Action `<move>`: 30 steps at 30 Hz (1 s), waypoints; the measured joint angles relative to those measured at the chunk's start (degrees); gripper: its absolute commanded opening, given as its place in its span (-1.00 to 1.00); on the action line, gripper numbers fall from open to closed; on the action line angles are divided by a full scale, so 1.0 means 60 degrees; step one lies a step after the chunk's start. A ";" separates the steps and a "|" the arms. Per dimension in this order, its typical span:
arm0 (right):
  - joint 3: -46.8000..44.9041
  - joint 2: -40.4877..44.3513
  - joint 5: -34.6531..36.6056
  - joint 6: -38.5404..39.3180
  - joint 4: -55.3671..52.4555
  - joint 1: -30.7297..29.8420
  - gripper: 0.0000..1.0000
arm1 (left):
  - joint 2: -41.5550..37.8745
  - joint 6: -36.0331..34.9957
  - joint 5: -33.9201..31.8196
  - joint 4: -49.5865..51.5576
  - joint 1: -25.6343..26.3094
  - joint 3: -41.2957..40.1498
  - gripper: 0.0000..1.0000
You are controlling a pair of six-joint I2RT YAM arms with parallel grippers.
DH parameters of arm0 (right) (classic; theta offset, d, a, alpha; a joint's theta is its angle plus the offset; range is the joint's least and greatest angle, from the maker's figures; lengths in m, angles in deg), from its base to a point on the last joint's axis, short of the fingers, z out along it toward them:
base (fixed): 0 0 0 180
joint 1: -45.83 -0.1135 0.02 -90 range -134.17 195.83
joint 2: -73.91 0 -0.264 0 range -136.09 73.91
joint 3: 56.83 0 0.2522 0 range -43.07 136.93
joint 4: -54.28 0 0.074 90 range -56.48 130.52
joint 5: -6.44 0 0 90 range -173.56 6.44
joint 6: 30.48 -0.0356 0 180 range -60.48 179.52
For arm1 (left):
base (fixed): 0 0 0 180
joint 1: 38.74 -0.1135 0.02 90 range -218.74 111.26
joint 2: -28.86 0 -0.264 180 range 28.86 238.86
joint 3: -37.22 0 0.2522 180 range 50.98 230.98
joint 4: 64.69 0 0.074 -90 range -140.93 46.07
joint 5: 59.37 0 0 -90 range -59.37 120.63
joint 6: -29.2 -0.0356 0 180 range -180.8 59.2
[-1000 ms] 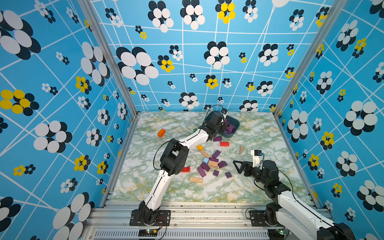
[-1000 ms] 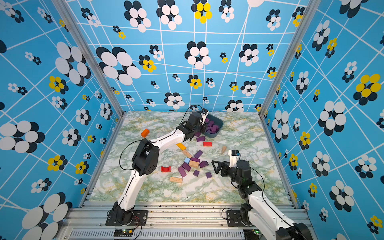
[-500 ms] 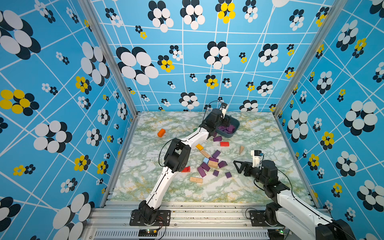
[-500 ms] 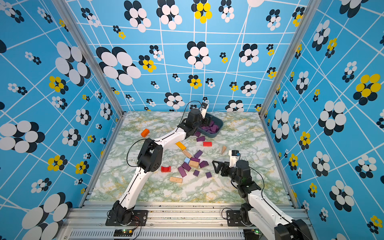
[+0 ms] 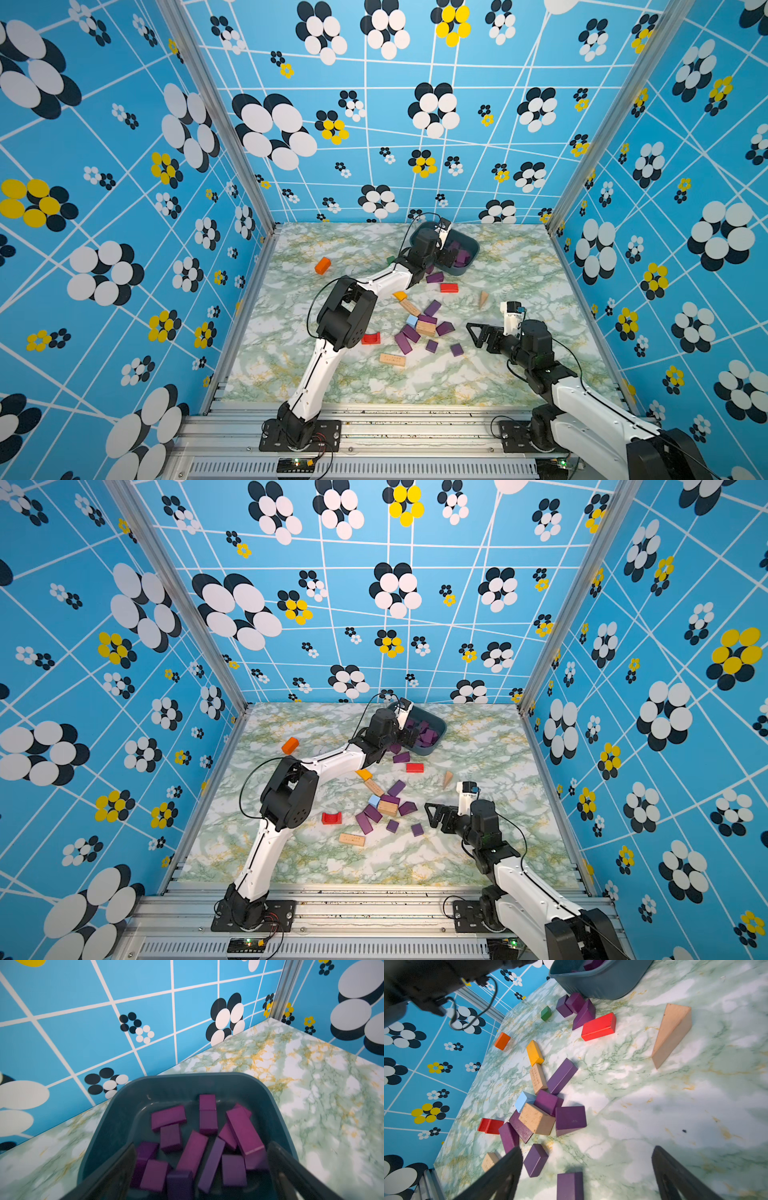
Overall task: Pick purple bricks into the storage bin
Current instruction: Place the building block in the storage box, then pick up the building block from the center of the board.
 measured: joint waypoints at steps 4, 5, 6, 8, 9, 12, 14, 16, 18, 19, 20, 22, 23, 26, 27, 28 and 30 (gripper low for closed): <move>0.0007 0.0018 -0.0047 0.0011 -0.0036 0.0000 0.97 | -0.2022 -0.0226 -0.0525 -0.0470 0.0339 -0.2058 0.99; 0.0040 0.0025 -0.0033 0.0025 -0.0120 -0.0004 0.96 | -0.2543 -0.0262 -0.0645 -0.0546 0.0426 -0.2488 0.99; 0.0113 0.0025 -0.0007 0.0069 -0.0259 -0.0033 0.94 | -0.3024 -0.0280 -0.0747 -0.0619 0.0488 -0.2878 0.99; 0.0579 -0.0080 0.0226 0.0273 -0.0969 -0.0346 0.92 | -0.4153 -0.0288 -0.1013 -0.0776 0.0594 -0.3847 0.99; 0.0940 -0.0211 0.0368 0.0404 -0.1333 -0.0619 0.91 | -0.4743 -0.0259 -0.1137 -0.0874 0.0612 -0.4411 0.99; 0.2120 -0.0739 0.0801 0.0725 -0.2215 -0.1424 0.85 | -0.6178 -0.0109 -0.1370 -0.0922 0.0612 -0.5887 0.99; 0.2827 -0.1089 0.0976 0.0863 -0.2728 -0.1756 0.79 | -0.7140 0.0000 -0.1461 -0.0845 0.0612 -0.6943 0.99; 0.3384 -0.1428 0.1184 0.1005 -0.3191 -0.1953 0.68 | -0.7996 0.0044 -0.1512 -0.0576 0.0637 -0.7854 0.99; 0.3850 -0.1774 0.1443 0.1137 -0.3690 -0.2138 0.51 | -0.8754 0.0015 -0.1501 -0.0342 0.0678 -0.8612 0.99; 0.4076 -0.1967 0.1574 0.1202 -0.3934 -0.2233 0.46 | -0.9151 -0.0055 -0.1494 -0.0233 0.0714 -0.9005 0.99; 0.4342 -0.2218 0.1716 0.1235 -0.4211 -0.2342 0.43 | -0.9508 -0.0117 -0.1468 -0.0153 0.0747 -0.9355 0.99; 0.4841 -0.2728 0.1869 0.1246 -0.4612 -0.2510 0.35 | -1.0160 -0.0200 -0.1435 -0.0080 0.0805 -1.0025 0.99; 0.5173 -0.3082 0.1949 0.1231 -0.4827 -0.2612 0.32 | -1.0480 -0.0266 -0.1424 -0.0018 0.0852 -1.0360 0.99; 0.6011 -0.4029 0.2084 0.1104 -0.5180 -0.2812 0.25 | -1.1380 -0.0474 -0.1381 0.0193 0.0922 -1.1183 0.99; 0.6262 -0.4313 0.2135 0.1005 -0.5282 -0.2860 0.22 | -1.1657 -0.0521 -0.1432 0.0182 0.0973 -1.1435 0.99; 0.6557 -0.4648 0.2226 0.0903 -0.5428 -0.2914 0.21 | -1.2014 -0.0561 -0.1472 0.0102 0.1031 -1.1777 0.99; 0.7275 -0.5391 0.2408 0.0670 -0.5880 -0.3020 0.20 | -1.2677 -0.0576 -0.1519 -0.0262 0.1093 -1.2528 0.99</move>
